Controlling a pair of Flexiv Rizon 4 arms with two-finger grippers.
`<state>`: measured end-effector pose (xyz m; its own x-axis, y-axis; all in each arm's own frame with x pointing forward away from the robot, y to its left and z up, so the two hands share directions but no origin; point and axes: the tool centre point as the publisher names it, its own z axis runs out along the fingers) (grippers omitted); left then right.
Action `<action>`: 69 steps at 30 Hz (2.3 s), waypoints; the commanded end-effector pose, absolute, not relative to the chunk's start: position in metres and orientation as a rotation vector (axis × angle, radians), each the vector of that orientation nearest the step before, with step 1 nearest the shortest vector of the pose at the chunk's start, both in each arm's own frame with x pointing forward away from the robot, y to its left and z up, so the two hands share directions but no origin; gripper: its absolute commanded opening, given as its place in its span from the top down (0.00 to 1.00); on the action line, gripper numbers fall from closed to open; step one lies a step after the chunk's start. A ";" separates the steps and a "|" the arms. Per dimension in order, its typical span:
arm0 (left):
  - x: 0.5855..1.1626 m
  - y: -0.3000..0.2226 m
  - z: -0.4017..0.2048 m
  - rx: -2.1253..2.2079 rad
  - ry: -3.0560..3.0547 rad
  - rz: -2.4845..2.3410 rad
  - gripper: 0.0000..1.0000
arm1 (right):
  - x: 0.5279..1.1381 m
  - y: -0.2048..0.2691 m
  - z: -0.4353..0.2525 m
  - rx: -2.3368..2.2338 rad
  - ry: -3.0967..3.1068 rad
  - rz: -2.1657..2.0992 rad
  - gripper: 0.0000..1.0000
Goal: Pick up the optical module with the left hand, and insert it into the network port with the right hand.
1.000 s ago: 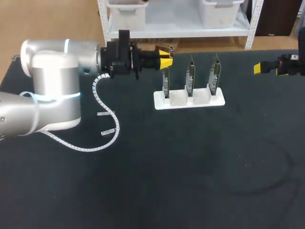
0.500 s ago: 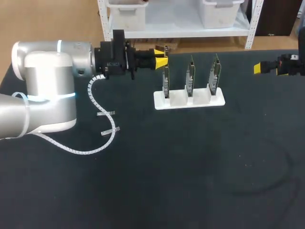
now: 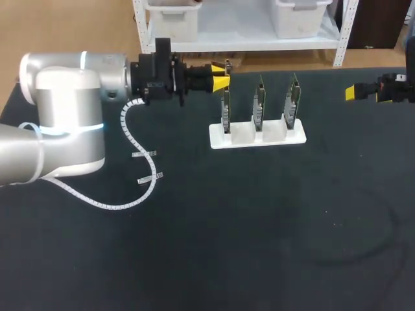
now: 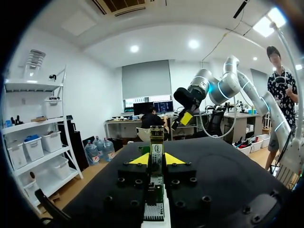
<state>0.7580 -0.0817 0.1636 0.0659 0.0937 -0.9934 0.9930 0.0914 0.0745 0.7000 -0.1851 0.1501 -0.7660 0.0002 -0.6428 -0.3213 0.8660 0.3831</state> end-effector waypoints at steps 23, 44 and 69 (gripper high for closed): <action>0.770 -0.081 0.161 1.243 1.270 -1.081 1.00 | 0.700 -0.185 0.150 -0.231 2.374 0.636 0.00; 0.768 -0.083 0.160 1.271 1.255 -1.087 1.00 | 0.700 -0.185 0.150 -0.231 2.374 0.636 0.00; 0.768 -0.083 0.160 1.269 1.266 -1.087 1.00 | 0.742 -0.156 0.202 -0.834 2.144 0.895 0.00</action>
<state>0.7648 -0.0827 0.1599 0.0505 0.0980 -0.9939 0.9971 0.0526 0.0559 0.7229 -0.1591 0.2009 -0.6409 -0.1926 -0.7431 -0.5296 0.8116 0.2465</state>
